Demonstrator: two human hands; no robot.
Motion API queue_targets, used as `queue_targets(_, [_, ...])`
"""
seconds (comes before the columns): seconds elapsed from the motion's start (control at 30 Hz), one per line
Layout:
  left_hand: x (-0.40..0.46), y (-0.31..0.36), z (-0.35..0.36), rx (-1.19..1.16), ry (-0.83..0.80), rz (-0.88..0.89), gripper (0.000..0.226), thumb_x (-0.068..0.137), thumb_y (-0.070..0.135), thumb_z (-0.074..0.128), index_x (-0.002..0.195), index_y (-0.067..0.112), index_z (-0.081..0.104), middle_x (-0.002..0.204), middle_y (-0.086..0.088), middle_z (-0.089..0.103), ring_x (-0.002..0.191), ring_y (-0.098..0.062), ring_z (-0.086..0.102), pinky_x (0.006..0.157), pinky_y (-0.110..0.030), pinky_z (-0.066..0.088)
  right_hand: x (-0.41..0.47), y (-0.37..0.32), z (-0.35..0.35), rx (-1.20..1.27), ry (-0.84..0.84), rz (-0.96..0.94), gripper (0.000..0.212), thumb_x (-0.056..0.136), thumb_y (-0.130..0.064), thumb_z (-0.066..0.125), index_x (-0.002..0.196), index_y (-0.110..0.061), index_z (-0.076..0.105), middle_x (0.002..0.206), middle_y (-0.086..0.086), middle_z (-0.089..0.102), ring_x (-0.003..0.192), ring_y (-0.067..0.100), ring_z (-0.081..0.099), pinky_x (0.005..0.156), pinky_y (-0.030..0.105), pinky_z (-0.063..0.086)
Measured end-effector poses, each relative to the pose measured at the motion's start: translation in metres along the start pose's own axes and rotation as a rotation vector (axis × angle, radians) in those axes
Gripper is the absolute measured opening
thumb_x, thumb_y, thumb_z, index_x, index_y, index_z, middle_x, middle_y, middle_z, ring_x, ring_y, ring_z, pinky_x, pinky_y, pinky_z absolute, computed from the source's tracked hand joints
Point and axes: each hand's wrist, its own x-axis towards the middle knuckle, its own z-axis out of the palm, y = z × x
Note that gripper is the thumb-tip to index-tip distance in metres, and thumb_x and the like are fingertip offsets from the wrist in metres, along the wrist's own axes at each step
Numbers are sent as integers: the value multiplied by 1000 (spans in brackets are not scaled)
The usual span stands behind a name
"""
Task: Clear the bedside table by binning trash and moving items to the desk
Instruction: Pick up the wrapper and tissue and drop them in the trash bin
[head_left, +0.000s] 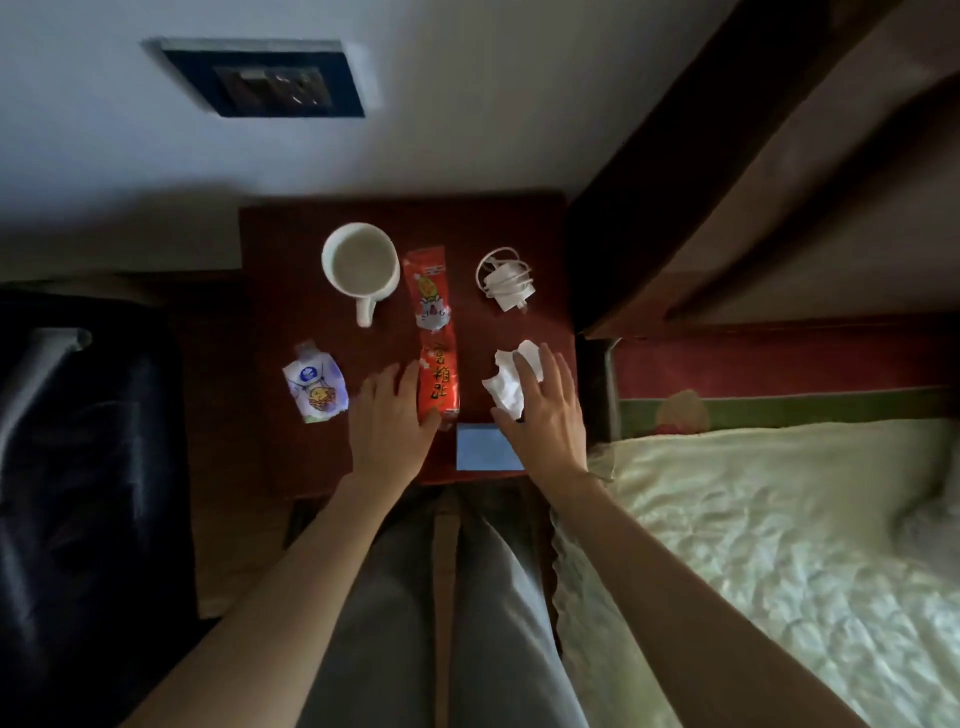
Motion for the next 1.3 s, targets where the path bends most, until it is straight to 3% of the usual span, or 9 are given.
queue_targets(0.2, [20,4,22,-47,69,-47,70,83,45,62,139,14,35,132,-15,52,121,-32,49,98,-46,43,21,13,35,36,23,18,64,81,-30,72,138,-16,45,147,16,38,136,37,32,104,49,40])
queue_targets(0.3, [26,10,29,-80,74,-66,70,82,38,65,140,12,35,132,-15,51,122,-32,47,97,-47,44,27,24,41,45,68,27,61,77,-20,74,132,-11,50,137,16,48,126,38,43,96,50,46])
queue_targets(0.47, [34,26,31,-176,131,-110,75,80,31,69,142,11,33,126,-14,53,115,-31,50,92,-44,47,34,35,32,106,95,23,55,75,-13,73,127,-14,54,115,5,61,103,28,53,79,39,52])
queue_targets(0.6, [39,44,29,-246,153,-170,82,77,28,74,144,14,29,122,-13,53,108,-29,53,81,-40,51,39,41,21,193,123,5,37,78,-10,69,114,-14,63,102,1,66,96,24,56,73,38,53])
queue_targets(0.77, [44,54,33,-438,273,-227,66,77,12,73,137,15,43,116,-10,59,105,-26,60,82,-32,48,41,43,3,308,206,0,29,77,-11,71,105,-17,67,97,-3,68,92,20,58,71,32,52])
queue_targets(0.97, [43,55,28,-611,374,-162,49,78,5,70,125,15,57,110,-7,67,99,-14,62,86,-24,48,31,49,-16,317,224,-31,28,79,-13,72,106,-17,67,97,-5,68,94,16,58,73,25,48])
queue_targets(1.23, [5,54,-30,-662,282,9,51,79,6,71,125,21,56,117,-2,64,106,-9,61,91,-21,45,-19,37,-53,336,316,24,23,79,-13,70,102,-14,70,99,-5,69,93,14,59,78,22,47])
queue_targets(1.3, [-7,55,-54,-666,261,54,51,79,6,71,126,18,56,119,-3,64,108,-10,60,93,-20,45,-38,26,-68,341,346,33,21,79,-16,68,100,-14,70,99,-5,69,92,14,59,79,15,43])
